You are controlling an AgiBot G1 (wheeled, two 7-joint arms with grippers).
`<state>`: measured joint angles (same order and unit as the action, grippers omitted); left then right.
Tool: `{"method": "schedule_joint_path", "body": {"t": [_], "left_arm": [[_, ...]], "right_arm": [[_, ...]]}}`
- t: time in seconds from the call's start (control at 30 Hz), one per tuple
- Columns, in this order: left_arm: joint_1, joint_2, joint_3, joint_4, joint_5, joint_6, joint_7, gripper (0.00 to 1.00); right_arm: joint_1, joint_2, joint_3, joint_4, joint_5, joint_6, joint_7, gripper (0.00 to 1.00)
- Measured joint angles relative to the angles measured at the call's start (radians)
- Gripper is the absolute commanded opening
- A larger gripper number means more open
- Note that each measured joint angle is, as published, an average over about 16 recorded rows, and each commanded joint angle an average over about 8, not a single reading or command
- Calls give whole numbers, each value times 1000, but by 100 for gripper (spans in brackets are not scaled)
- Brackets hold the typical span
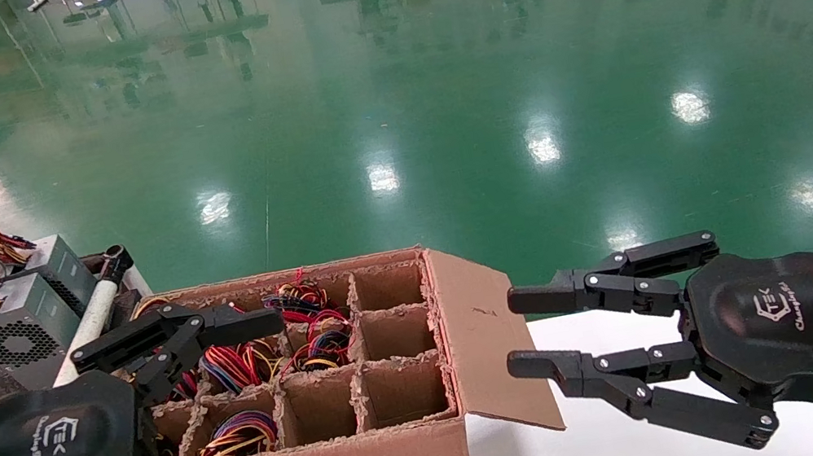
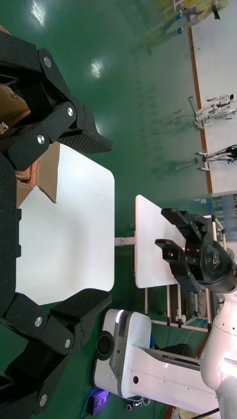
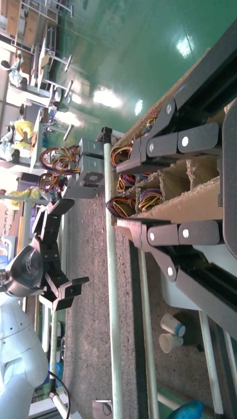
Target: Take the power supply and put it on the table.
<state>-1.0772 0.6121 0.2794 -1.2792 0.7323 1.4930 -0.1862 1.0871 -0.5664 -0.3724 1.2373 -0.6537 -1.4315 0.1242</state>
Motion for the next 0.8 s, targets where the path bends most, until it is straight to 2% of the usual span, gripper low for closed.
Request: {"method": "schedule_joint_path", "body": {"t": [0.5, 0.8], "left_arm": [[-2, 3, 3, 2, 10, -10, 0, 100], [-49, 42, 41, 11, 118, -86, -11, 100]], "right_arm": [[0, 0, 0, 0, 0, 0, 0, 0], [0, 0, 0, 0, 0, 0, 0, 0]]}}
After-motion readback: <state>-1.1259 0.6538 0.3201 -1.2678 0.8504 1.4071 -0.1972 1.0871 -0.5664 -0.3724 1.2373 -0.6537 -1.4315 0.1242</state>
